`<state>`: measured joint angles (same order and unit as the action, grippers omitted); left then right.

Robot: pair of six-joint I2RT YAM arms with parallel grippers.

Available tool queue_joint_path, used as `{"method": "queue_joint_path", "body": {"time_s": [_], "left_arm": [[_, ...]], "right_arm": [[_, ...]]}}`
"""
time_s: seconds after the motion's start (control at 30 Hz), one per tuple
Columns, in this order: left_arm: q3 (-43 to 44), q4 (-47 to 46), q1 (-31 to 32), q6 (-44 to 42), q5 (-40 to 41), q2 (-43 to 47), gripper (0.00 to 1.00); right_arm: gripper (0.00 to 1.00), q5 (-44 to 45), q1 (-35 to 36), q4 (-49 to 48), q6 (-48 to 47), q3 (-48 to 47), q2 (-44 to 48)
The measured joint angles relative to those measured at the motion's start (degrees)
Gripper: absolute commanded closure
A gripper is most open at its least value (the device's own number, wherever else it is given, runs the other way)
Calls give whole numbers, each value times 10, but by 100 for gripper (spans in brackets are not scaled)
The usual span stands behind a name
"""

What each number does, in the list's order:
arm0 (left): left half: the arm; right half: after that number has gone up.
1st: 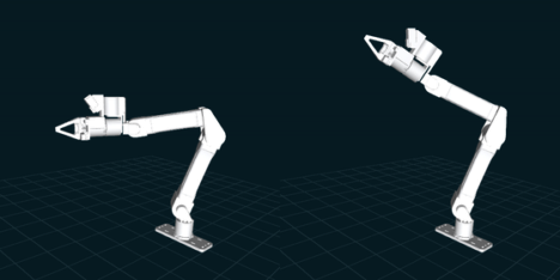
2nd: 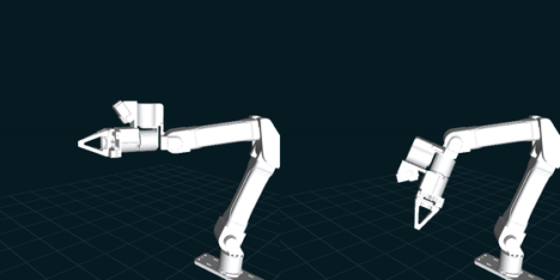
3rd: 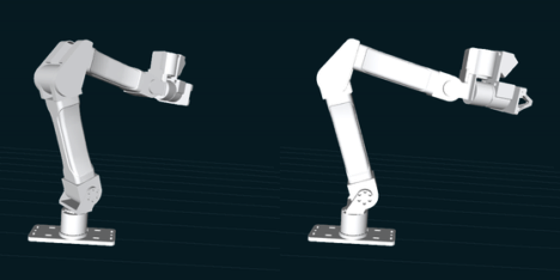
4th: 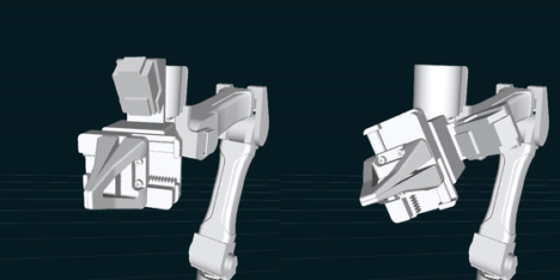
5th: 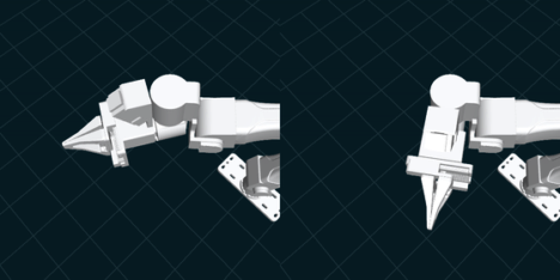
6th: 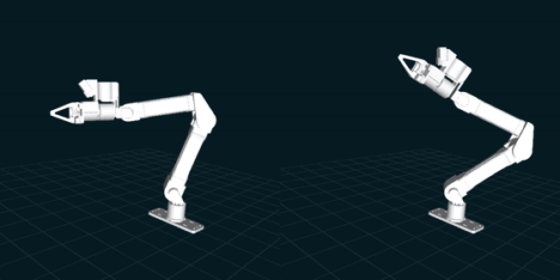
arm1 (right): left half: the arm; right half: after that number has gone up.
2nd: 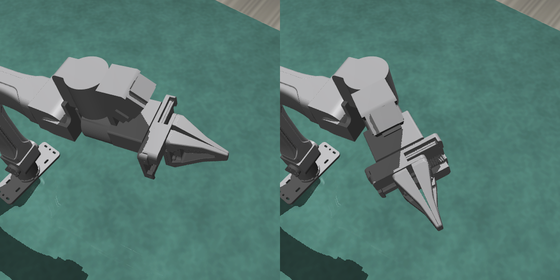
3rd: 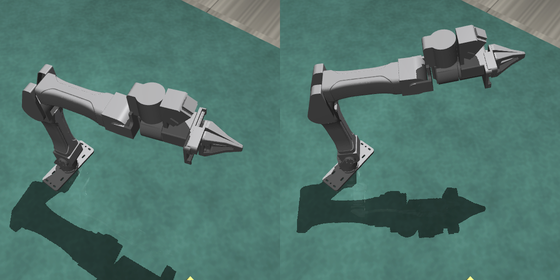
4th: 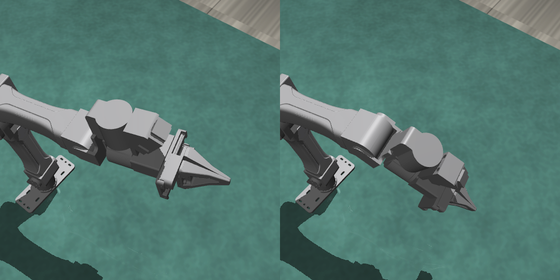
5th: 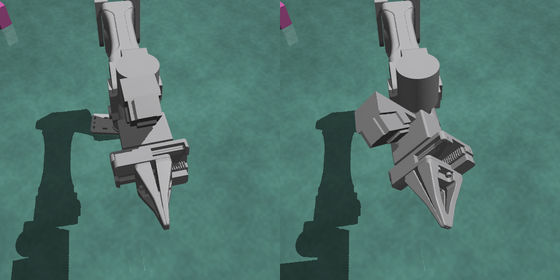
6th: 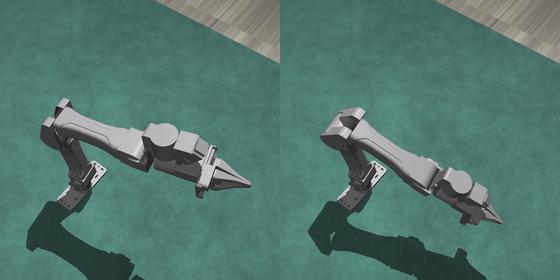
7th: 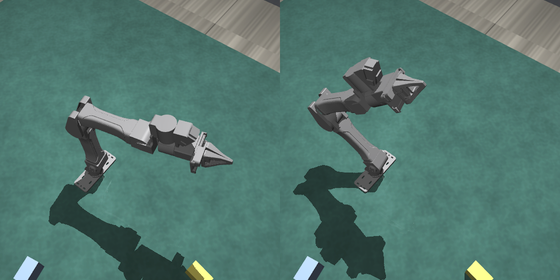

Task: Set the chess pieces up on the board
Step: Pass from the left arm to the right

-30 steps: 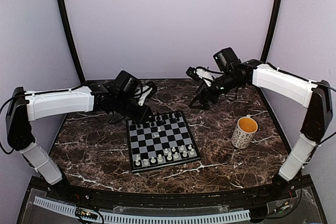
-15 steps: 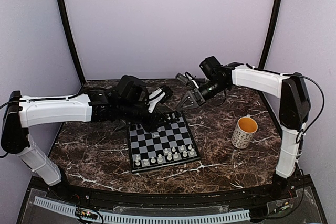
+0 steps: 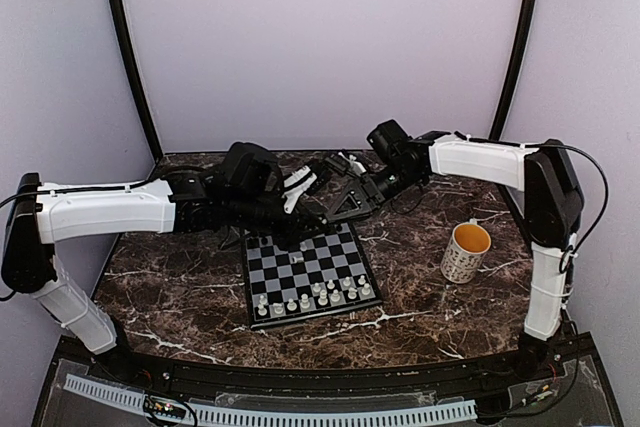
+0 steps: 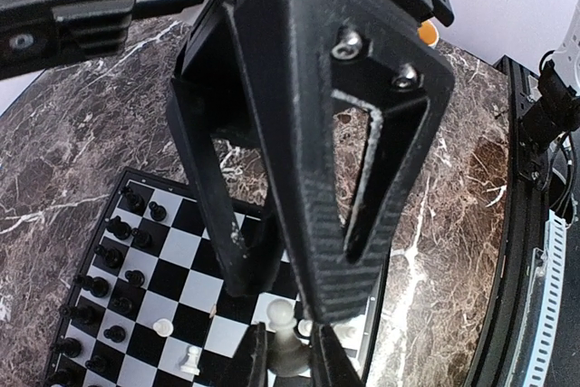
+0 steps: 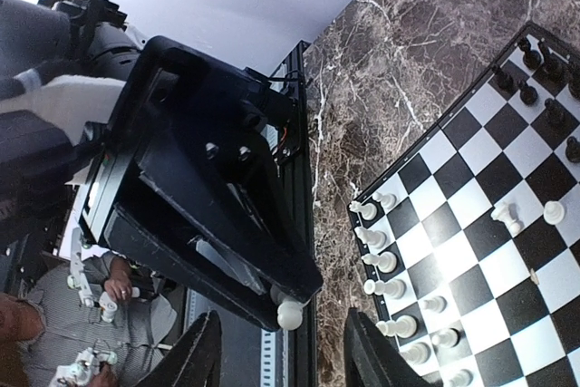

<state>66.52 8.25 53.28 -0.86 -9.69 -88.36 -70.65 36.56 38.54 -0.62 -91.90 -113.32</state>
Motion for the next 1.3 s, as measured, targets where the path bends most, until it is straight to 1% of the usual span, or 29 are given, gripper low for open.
{"method": "queue_joint_path", "body": {"time_s": [0.17,0.43,0.57,0.67,0.87,1.1,1.17,1.23,1.3], "left_arm": [[0,0,0,-2,3,0,86],[0,0,4,-3,3,0,85],[0,-1,4,-4,5,0,85],[0,-1,5,-5,7,0,85],[0,-1,7,-5,7,0,85],[0,0,7,-5,7,0,85],[0,2,7,-6,7,0,84],[0,4,7,-7,9,0,79],[0,3,7,-9,12,0,70]], "right_arm": [[68,-8,5,-1,5,0,-11],[76,-19,6,-8,16,0,-11],[82,-21,6,-12,21,0,-11],[85,-23,6,-13,24,0,-11],[86,-24,6,-13,27,0,-13],[97,-26,6,-14,27,0,-18],[99,-26,6,-13,25,0,-19],[100,-24,6,-11,19,-1,-20],[100,-16,6,-3,9,-7,-20]]}}
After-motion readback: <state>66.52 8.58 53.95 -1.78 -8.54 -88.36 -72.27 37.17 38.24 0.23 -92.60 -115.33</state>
